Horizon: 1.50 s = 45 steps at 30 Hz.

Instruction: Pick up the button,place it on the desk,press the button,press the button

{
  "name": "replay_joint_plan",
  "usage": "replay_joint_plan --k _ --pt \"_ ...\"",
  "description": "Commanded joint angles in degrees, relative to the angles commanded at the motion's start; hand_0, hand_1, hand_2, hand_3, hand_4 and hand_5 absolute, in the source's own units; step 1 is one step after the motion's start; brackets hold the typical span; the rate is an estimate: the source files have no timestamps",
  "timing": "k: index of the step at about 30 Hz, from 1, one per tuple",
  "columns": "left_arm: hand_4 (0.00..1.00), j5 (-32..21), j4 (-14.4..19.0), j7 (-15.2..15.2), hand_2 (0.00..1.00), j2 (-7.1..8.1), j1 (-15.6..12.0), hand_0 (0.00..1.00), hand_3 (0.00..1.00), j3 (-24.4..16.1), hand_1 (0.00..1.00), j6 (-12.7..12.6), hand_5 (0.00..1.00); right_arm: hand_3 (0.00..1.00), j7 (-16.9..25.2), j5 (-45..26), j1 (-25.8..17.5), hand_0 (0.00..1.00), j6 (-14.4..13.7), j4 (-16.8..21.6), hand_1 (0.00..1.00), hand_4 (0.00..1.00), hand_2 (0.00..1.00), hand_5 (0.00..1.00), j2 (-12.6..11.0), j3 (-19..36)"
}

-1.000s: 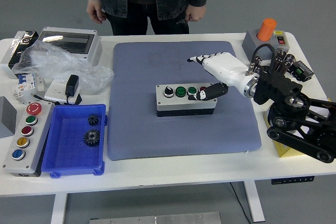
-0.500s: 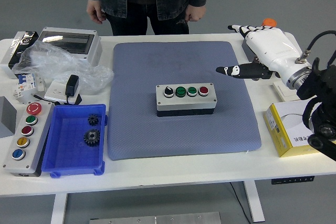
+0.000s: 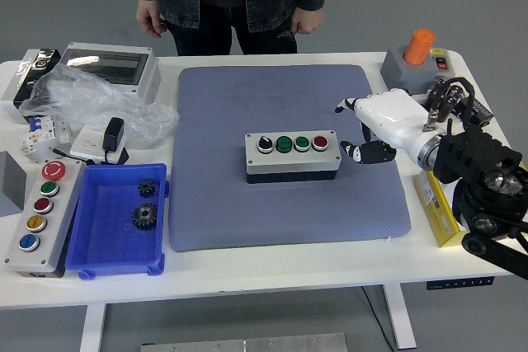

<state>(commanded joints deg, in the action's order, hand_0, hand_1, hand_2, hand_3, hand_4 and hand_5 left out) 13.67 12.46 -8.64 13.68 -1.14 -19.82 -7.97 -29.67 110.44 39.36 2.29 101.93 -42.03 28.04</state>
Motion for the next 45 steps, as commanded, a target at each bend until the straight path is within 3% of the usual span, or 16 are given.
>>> replay_joint_plan --k 8,16,23,35,45 --pt "0.619 0.14 0.04 0.06 0.611 0.02 0.11 0.662 0.636 -0.01 0.69 -0.08 0.349 0.784 0.18 0.85 1.04 0.41 -0.62 -1.22 0.319 0.358 0.205 0.002 2.74 -4.03" --pt "0.619 0.14 0.05 0.11 0.61 0.01 0.04 0.662 0.636 0.05 0.689 -0.12 0.35 0.782 1.13 0.57 2.08 0.403 -1.68 -7.15 0.318 0.354 0.203 0.002 6.06 -7.06" --pt "0.619 0.22 0.07 0.14 0.61 0.05 0.05 0.662 0.636 0.02 0.688 -0.11 0.35 0.782 2.19 -0.63 2.34 0.402 -2.46 -10.87 0.31 0.352 0.2 0.002 7.17 -8.3" --pt "0.617 0.44 0.13 0.25 0.611 0.07 0.21 0.662 0.637 -0.21 0.689 -0.17 0.35 0.761 3.26 -1.86 2.7 0.385 -3.36 -13.2 0.295 0.342 0.195 0.002 7.54 -9.38" --pt "0.619 0.22 0.07 0.27 0.611 0.01 0.19 0.662 0.638 -0.02 0.689 -0.13 0.352 0.747 5.51 -2.5 2.52 0.369 -6.12 -9.01 0.282 0.337 0.191 0.002 5.02 -3.93"
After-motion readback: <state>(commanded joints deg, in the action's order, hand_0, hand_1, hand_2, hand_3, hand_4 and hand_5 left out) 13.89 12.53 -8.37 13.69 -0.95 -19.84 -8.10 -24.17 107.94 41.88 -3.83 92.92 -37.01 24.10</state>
